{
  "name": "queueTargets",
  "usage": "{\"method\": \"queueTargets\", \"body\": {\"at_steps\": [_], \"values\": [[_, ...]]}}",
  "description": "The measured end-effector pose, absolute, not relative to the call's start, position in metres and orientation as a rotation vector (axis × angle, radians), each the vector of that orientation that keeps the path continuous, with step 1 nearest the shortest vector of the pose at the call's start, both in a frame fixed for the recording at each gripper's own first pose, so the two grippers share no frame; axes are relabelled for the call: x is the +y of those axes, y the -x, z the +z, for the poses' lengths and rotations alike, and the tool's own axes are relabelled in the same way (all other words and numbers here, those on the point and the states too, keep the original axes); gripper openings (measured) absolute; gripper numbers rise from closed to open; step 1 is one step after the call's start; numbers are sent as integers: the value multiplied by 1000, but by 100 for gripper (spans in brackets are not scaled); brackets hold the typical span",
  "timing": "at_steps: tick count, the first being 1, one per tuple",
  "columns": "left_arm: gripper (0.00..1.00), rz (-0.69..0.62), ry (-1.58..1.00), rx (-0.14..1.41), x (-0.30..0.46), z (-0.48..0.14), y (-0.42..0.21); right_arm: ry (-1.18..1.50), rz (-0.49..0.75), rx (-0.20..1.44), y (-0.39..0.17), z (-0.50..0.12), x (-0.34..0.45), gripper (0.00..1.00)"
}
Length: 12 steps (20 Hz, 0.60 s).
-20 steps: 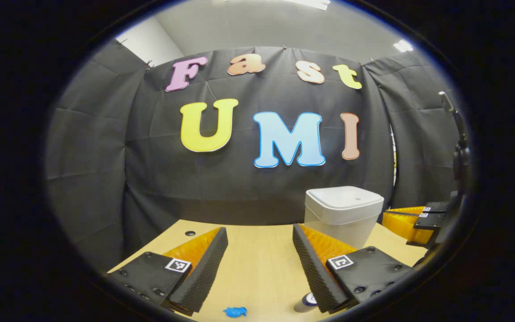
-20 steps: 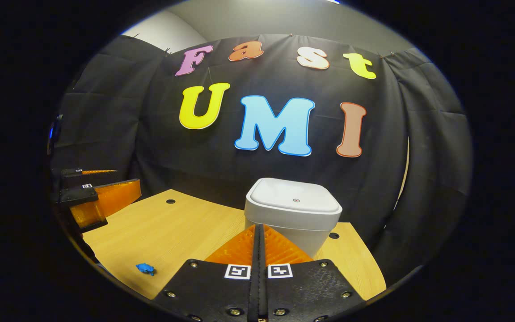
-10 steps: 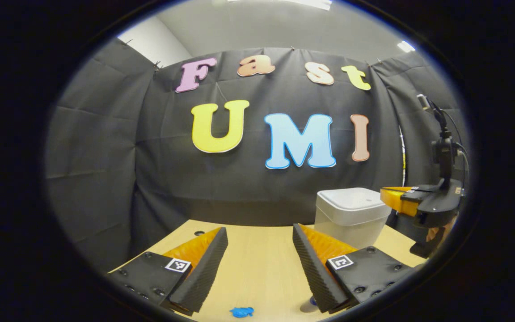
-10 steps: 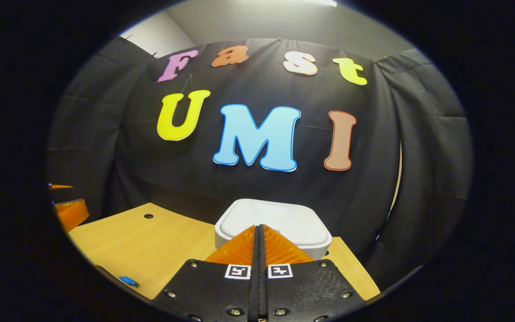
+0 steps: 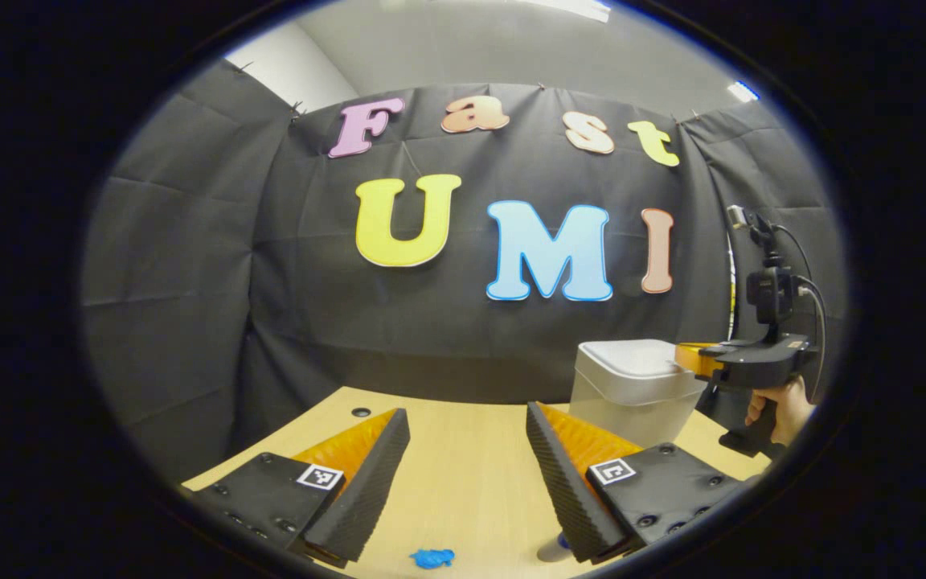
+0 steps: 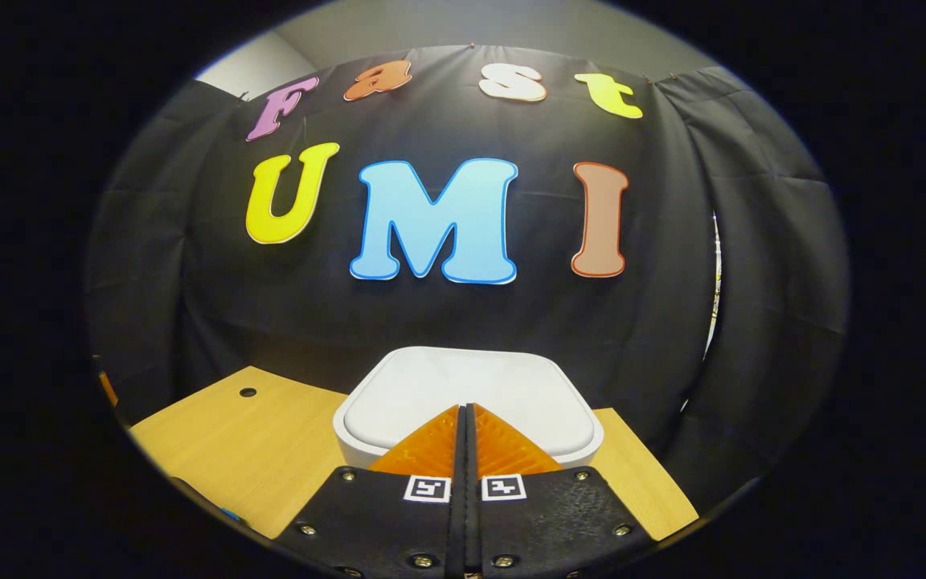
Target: Press the lid of the desktop garbage bin to open it, pick up the crumpled paper on the desktop and throw it into the bin, then pick up the pop can on the desktop and drop it into the bin, and finally close the garbage bin lid.
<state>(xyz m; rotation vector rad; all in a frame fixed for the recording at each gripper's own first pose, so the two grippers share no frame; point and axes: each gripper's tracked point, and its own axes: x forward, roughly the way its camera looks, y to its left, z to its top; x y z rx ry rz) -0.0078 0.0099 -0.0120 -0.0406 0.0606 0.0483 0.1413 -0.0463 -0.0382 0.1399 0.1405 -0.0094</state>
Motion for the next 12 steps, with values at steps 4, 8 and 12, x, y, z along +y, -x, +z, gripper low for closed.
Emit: {"method": "queueTargets", "body": {"at_steps": [4, 8, 12], "values": [[99, 45, 56, 81, 7, -15, 11, -202, 14, 158, -143, -42, -47, 0], [96, 40, 57, 92, 4, -17, 8, -298, 69, 158, -143, -46, -46, 0], [95, 21, 64, 101, -3, -18, 9, -312, 83, 136, -142, -48, -46, 0]]}}
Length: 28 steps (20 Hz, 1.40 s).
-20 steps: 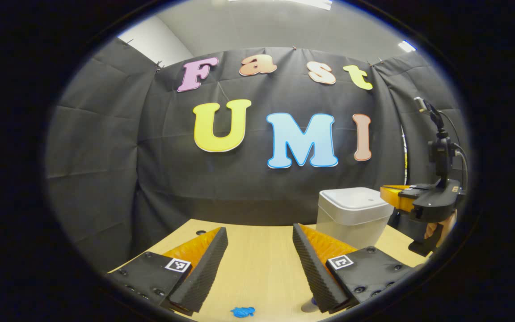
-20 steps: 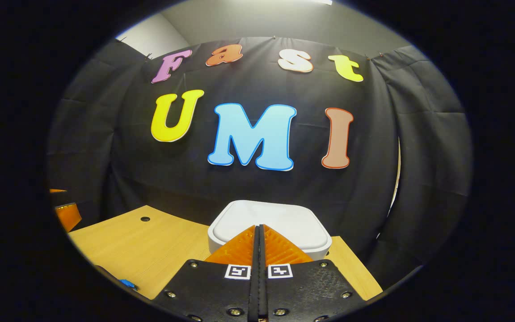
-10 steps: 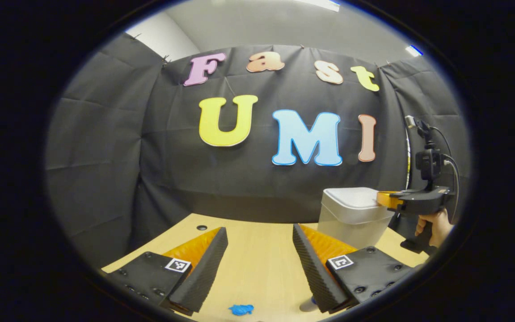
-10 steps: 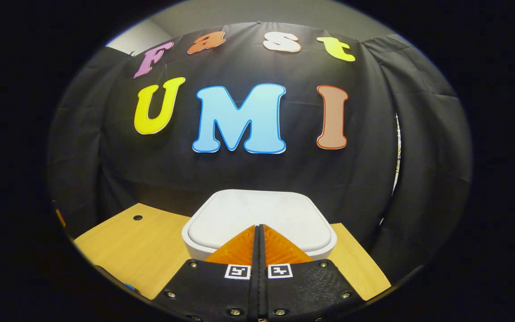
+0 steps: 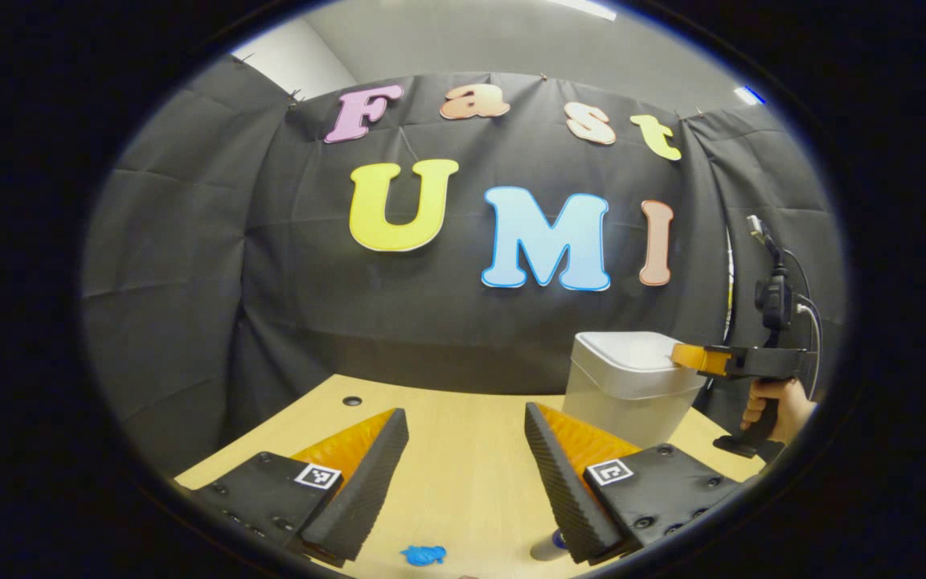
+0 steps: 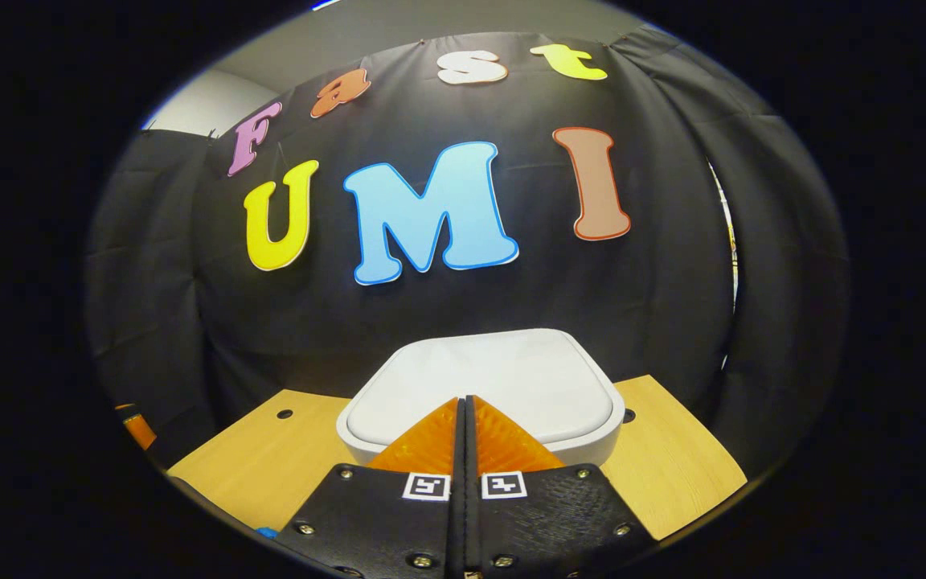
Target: Press the lid of the desktop garbage bin to open it, pick up the crumpled paper on the desktop and throw it into the bin, then pick up the pop can on the desktop and drop it into the bin, and finally close the garbage bin lid.
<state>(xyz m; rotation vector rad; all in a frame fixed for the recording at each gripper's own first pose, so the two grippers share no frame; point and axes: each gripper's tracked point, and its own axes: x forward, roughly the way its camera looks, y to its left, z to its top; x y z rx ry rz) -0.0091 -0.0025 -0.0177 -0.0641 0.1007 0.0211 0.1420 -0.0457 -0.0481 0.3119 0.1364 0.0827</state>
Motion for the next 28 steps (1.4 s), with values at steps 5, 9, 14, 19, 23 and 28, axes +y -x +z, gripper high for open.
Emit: {"method": "queueTargets", "body": {"at_steps": [5, 9, 14, 19, 23, 28], "values": [[95, 19, 56, 78, -3, -13, 9, -288, 59, 131, -142, -47, -48, 0], [96, 44, 50, 63, 2, -9, 13, -319, 30, 145, -139, -38, -55, 0], [96, 67, 62, 65, 6, -9, 16, -221, -4, 46, -131, -3, -59, 0], [96, 64, 73, 64, 4, -11, 17, -191, -20, 5, -116, 12, -61, 0], [96, 63, 72, 77, 4, -15, 18, -170, -19, -19, -100, 20, -59, 0], [96, 55, 57, 94, 5, -20, 21, -122, -14, -32, -79, 21, -49, 0]]}}
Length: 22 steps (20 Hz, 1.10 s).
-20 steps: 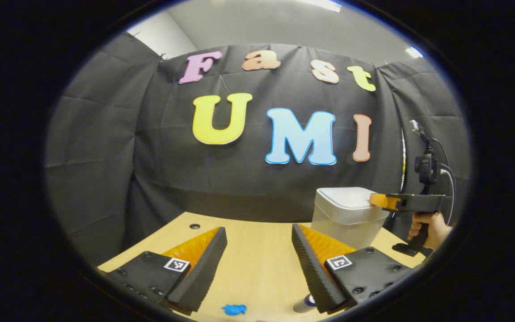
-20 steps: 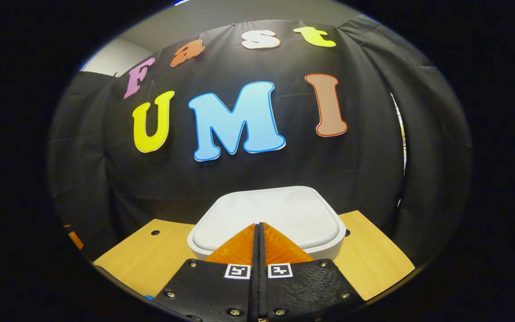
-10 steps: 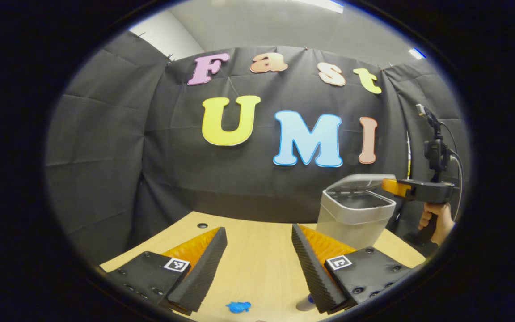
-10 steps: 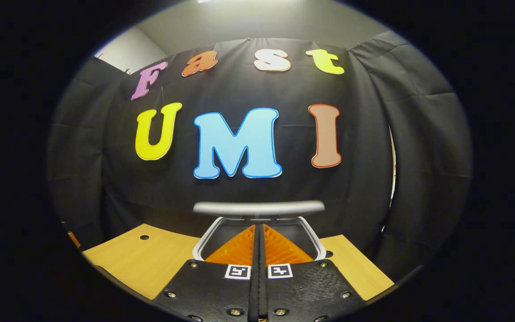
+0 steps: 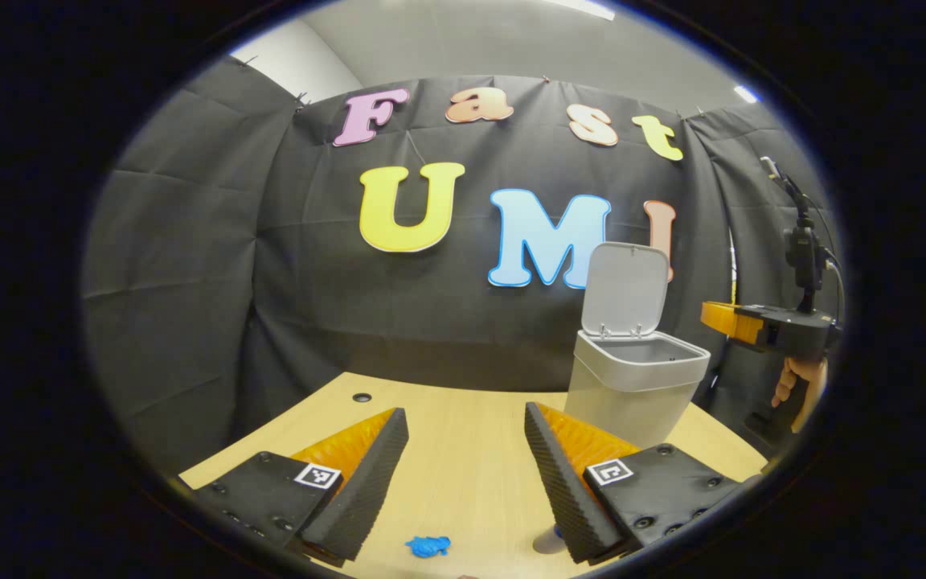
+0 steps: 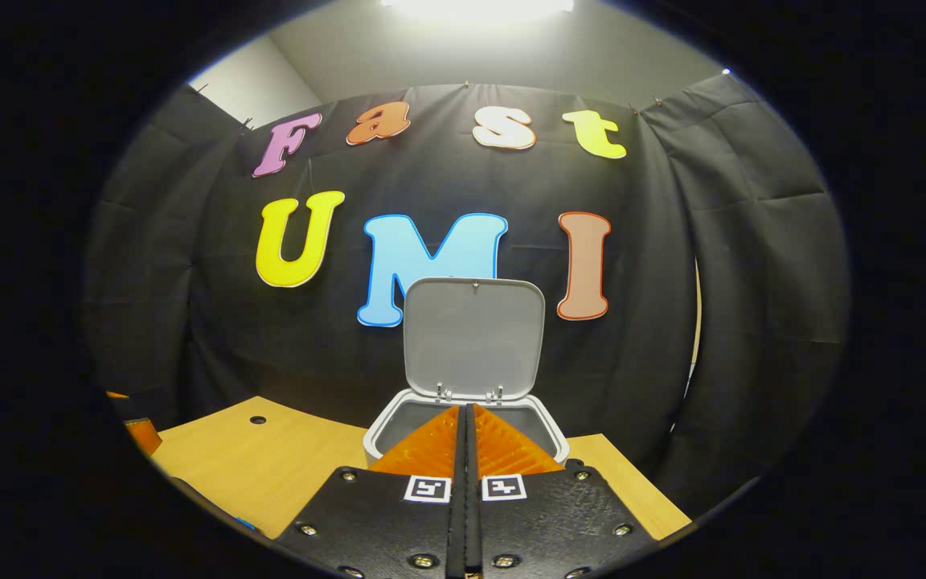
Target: Press the lid of the desktop garbage bin to open it, pick up the crumpled paper on the desktop and throw it into the bin, then pick up the pop can on the desktop and drop it into the bin, and finally close the garbage bin lid.
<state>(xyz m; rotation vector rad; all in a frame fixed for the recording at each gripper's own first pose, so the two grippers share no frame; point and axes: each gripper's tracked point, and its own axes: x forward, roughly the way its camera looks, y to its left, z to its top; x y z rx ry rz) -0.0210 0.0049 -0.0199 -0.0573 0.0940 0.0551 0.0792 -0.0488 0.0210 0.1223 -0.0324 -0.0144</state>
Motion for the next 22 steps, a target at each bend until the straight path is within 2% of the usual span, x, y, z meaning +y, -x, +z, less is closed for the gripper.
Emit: {"method": "queueTargets", "body": {"at_steps": [2, 7, 9, 11, 12, 13, 15, 16, 21, 22], "values": [[96, 57, 52, 97, 6, -20, 21, -122, -2, -33, -71, 20, -43, 0], [96, 58, 47, 107, 9, -22, 22, -114, -3, -57, -56, 26, -34, 18], [96, 58, 44, 112, 10, -24, 24, -111, -11, -63, -49, 26, -32, 30], [96, 62, 35, 122, 13, -27, 25, -114, -8, -72, -43, 26, -30, 31], [96, 63, 32, 129, 14, -29, 25, -116, -13, -68, -40, 23, -29, 43], [96, 63, 30, 137, 16, -31, 25, -119, -19, -65, -36, 21, -30, 48], [96, 63, 26, 159, 19, -37, 27, -133, -14, -49, -29, 16, -26, 48], [96, 63, 20, 173, 20, -41, 28, -142, -15, -36, -27, 12, -24, 64], [96, 42, -51, 253, 31, -64, 39, -146, -63, 15, -13, -3, -28, 76], [96, 28, -53, 275, 31, -70, 40, -144, -78, 27, -9, -6, -28, 83]]}}
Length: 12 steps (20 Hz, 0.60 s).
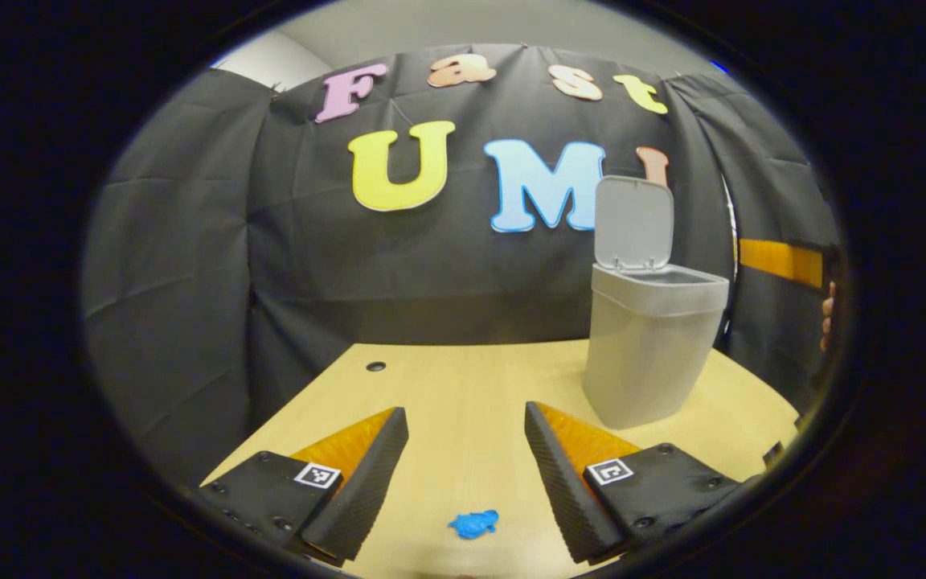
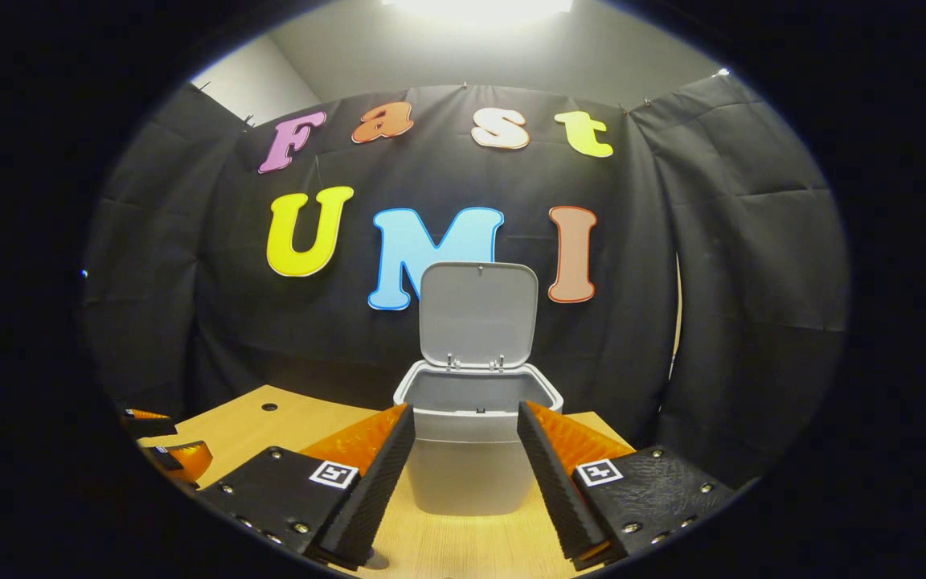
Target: Press the lid of the desktop garbage bin to open it, pick up the crumpled paper on the desktop and throw it into the bin, then pick up the pop can on the desktop and drop it into the bin, and finally close the garbage bin lid.
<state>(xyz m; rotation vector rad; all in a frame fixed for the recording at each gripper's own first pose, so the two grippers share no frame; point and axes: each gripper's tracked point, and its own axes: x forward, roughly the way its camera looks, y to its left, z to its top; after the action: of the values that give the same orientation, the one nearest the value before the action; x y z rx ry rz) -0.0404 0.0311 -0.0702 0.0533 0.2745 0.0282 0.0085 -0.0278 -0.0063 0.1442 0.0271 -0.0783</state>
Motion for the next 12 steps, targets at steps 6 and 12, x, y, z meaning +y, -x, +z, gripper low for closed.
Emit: {"method": "queueTargets", "body": {"at_steps": [6, 12], "values": [[96, -59, -66, 425, 24, -108, 56, -133, -179, 61, 14, -13, -32, 97], [96, -139, -91, 606, 24, -143, 79, -121, -244, 125, 38, -26, -27, 96]]}}
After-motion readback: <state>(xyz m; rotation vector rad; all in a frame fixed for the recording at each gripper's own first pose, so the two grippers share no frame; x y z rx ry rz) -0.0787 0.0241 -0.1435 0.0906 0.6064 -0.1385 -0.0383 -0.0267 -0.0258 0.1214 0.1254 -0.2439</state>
